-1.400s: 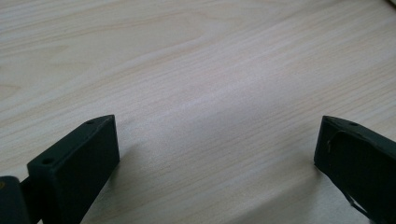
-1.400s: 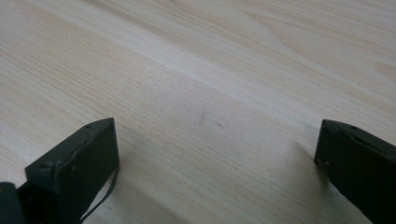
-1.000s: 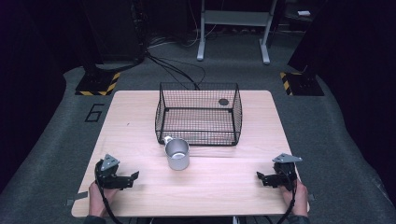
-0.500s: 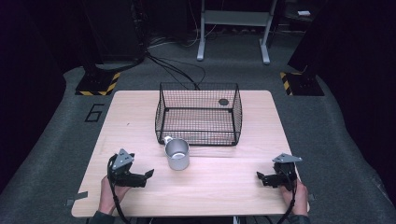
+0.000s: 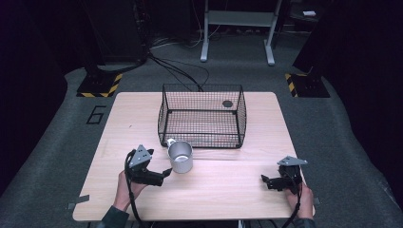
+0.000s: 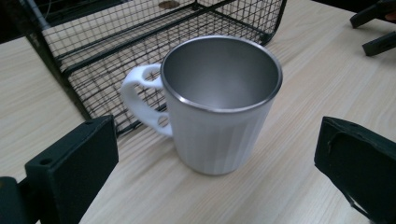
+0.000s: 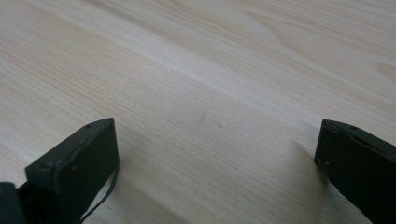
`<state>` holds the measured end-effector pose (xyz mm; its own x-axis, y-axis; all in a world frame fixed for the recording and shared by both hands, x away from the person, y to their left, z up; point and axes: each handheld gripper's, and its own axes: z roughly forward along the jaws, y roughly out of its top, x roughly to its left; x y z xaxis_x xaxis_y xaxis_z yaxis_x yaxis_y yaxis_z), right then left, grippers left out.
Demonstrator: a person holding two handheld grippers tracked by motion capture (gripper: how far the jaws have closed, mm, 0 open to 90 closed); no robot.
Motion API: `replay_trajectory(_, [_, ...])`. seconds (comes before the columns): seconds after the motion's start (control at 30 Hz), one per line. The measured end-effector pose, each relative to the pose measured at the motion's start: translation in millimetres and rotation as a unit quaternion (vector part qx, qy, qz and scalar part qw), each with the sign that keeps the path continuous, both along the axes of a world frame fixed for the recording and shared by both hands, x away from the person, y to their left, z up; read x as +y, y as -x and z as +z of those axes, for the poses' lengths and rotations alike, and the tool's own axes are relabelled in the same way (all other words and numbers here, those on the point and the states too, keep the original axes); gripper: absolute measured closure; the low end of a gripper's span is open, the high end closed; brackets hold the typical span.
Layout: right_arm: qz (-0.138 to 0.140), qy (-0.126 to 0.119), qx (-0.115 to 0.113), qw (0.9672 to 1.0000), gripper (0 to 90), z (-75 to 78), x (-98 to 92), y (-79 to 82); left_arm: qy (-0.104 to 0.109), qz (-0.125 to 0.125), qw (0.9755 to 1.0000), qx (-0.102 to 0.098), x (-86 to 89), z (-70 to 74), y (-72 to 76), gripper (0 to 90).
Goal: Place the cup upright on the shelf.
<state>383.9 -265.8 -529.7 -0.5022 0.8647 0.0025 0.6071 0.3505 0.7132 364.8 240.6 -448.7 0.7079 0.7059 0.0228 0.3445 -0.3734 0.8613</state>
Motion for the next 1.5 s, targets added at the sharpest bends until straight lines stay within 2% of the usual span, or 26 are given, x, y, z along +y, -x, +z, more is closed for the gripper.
replay_trajectory(0.03, [0.0,0.0,0.0,1.0,0.0,0.0,0.0,0.0,0.001,0.0,1.0,-0.005,-3.6,0.8,-1.1,0.0])
replay_trajectory(0.07, [0.0,0.0,0.0,1.0,0.0,0.0,0.0,0.0,0.0,-0.005,1.0,-0.001,-5.1,1.9,-1.9,0.0])
replay_trajectory(0.1, [0.0,0.0,0.0,1.0,0.0,0.0,0.0,0.0,0.0,-0.005,1.0,-0.006,-8.3,2.7,-3.7,0.0])
replay_trajectory(0.4, [0.0,0.0,0.0,1.0,0.0,0.0,0.0,0.0,0.007,-0.019,0.9998,-0.008,-23.5,9.3,-20.2,0.0])
replay_trajectory(0.5, [0.0,0.0,0.0,1.0,0.0,0.0,0.0,0.0,0.005,-0.015,0.9998,-0.015,-26.9,9.5,-23.4,0.0])
replay_trajectory(0.6, [0.0,0.0,0.0,1.0,0.0,0.0,0.0,0.1,0.004,-0.022,0.9997,-0.006,-34.0,8.7,-29.8,0.0])
replay_trajectory(0.83, [-0.001,-0.001,-0.004,1.0,0.0,-0.3,0.2,0.2,0.001,-0.025,0.9997,-0.002,-42.7,5.5,-39.6,0.0])
replay_trajectory(1.17, [-0.001,-0.001,-0.004,1.0,0.0,-0.3,0.2,0.2,0.011,-0.025,0.9996,0.006,-50.5,-0.9,-47.9,0.0])
replay_trajectory(1.23, [-0.001,-0.001,-0.004,1.0,0.0,-0.3,0.2,0.2,0.003,-0.025,0.9996,0.008,-50.8,-2.0,-49.7,0.0])
replay_trajectory(1.37, [-0.001,-0.001,-0.004,1.0,0.0,-0.3,0.2,0.2,0.005,-0.024,0.9997,0.011,-53.0,-6.0,-52.4,0.0])
replay_trajectory(1.5, [-0.001,-0.001,-0.004,1.0,0.0,-0.3,0.2,0.2,-0.002,-0.024,0.9996,0.011,-55.9,-8.9,-53.3,0.0])
